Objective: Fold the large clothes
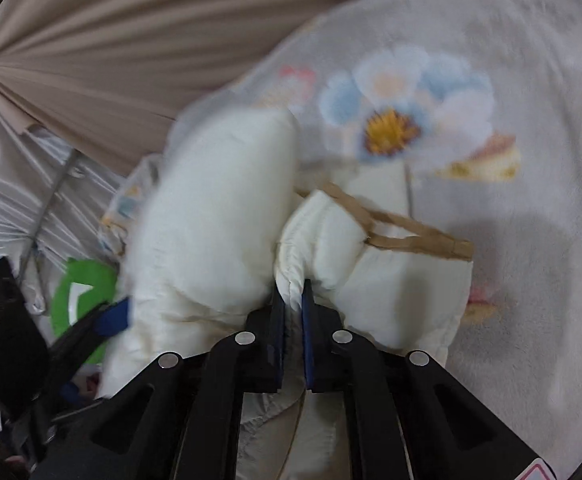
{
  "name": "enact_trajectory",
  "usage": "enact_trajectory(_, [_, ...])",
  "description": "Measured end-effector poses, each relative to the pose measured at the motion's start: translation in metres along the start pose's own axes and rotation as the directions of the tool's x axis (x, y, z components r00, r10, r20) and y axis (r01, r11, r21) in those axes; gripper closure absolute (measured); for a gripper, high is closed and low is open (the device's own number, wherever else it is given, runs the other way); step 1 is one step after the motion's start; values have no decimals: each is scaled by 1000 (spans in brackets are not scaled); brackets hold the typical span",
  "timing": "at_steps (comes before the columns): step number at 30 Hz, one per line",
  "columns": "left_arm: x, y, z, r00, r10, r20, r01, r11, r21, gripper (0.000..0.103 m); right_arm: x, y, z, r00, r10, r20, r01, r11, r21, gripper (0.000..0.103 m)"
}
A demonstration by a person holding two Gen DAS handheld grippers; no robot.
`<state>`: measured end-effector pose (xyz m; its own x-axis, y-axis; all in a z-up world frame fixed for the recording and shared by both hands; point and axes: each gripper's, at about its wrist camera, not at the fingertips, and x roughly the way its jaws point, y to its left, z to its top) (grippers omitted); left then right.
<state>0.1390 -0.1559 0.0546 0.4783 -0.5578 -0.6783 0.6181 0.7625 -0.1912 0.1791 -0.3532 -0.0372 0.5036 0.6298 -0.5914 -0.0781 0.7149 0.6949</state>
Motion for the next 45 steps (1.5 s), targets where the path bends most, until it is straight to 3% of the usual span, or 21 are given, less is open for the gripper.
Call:
enact_trajectory(3, [11, -6, -5, 1000, 25, 2, -25, 999, 24, 19, -7, -13, -2, 999, 44, 5, -44, 999, 24, 97])
enact_trajectory(4, [8, -9, -6, 999, 32, 5, -32, 999, 36, 19, -14, -12, -2, 999, 32, 8, -32, 999, 15, 92])
enact_trajectory(8, [-34, 2, -9, 999, -33, 33, 34, 999, -9, 19, -81, 5, -8, 986, -103, 134, 111, 992, -60, 78])
enact_trajectory(10, [-58, 16, -15, 998, -36, 54, 38, 998, -43, 17, -112, 19, -15, 966, -140, 219, 162, 983, -84, 59])
enact_trajectory(12, [-78, 30, -26, 998, -20, 55, 24, 997, -78, 15, -133, 40, -23, 961, -95, 258, 131, 983, -126, 51])
enact_trajectory(15, [-92, 41, -56, 1000, -25, -2, 25, 995, -101, 11, -123, 70, -29, 974, -49, 220, 90, 980, -180, 41])
enact_trajectory(18, [-103, 33, -90, 999, 40, -36, -41, 998, -38, 10, -83, 90, -29, 992, -35, 124, 59, 979, -194, 41])
enact_trajectory(20, [-106, 32, -113, 995, 65, -74, -67, 997, -23, 9, -49, 93, -27, 996, -72, 61, 82, 979, -188, 41])
enact_trajectory(21, [-105, 35, -123, 993, 67, -96, -71, 997, -37, 9, -36, 93, -28, 996, -87, 34, 92, 979, -181, 45])
enact_trajectory(23, [-96, 44, -135, 987, 92, -135, -102, 993, -66, 10, -23, 88, -29, 997, -78, 15, 79, 984, -157, 66])
enact_trajectory(24, [-91, 51, -139, 983, 114, -145, -127, 988, -87, 11, -27, 89, -30, 998, -60, 27, 63, 986, -151, 83])
enact_trajectory(25, [-88, 57, -140, 980, 138, -146, -153, 983, -101, 16, -35, 92, -32, 998, -37, 46, 44, 988, -147, 91])
enact_trajectory(27, [-85, 67, -136, 981, 142, -130, -158, 980, -118, 19, -66, 103, -41, 993, 10, 118, 8, 987, -158, 95])
enact_trajectory(30, [-83, 64, -124, 989, 120, -90, -128, 988, -85, 19, -112, 114, -67, 970, -9, 243, 54, 982, -179, 96])
enact_trajectory(32, [-77, 53, -115, 988, 143, -56, -144, 989, -11, 19, -121, 104, -83, 952, -95, 290, 143, 979, -147, 96])
enact_trajectory(34, [-57, 49, -110, 984, 167, -67, -166, 986, 20, 18, -103, 76, -89, 938, -215, 272, 249, 964, -97, 94])
enact_trajectory(36, [-40, 51, -109, 981, 174, -86, -174, 985, 11, 18, -72, 44, -90, 954, -214, 210, 229, 972, -52, 88])
enact_trajectory(38, [-36, 53, -108, 980, 176, -97, -177, 984, 1, 18, -67, 32, -90, 962, -175, 209, 177, 984, 6, 88])
enact_trajectory(41, [-60, 50, -109, 979, 186, -86, -186, 982, 12, 21, -82, 49, -92, 946, -225, 233, 241, 970, -43, 82])
enact_trajectory(43, [-88, 47, -112, 982, 181, -55, -180, 983, 29, 20, -97, 59, -96, 930, -259, 263, 283, 957, -59, 71])
enact_trajectory(45, [-115, 45, -112, 982, 190, -22, -189, 981, 39, 20, -114, 70, -102, 907, -291, 304, 327, 942, -74, 70])
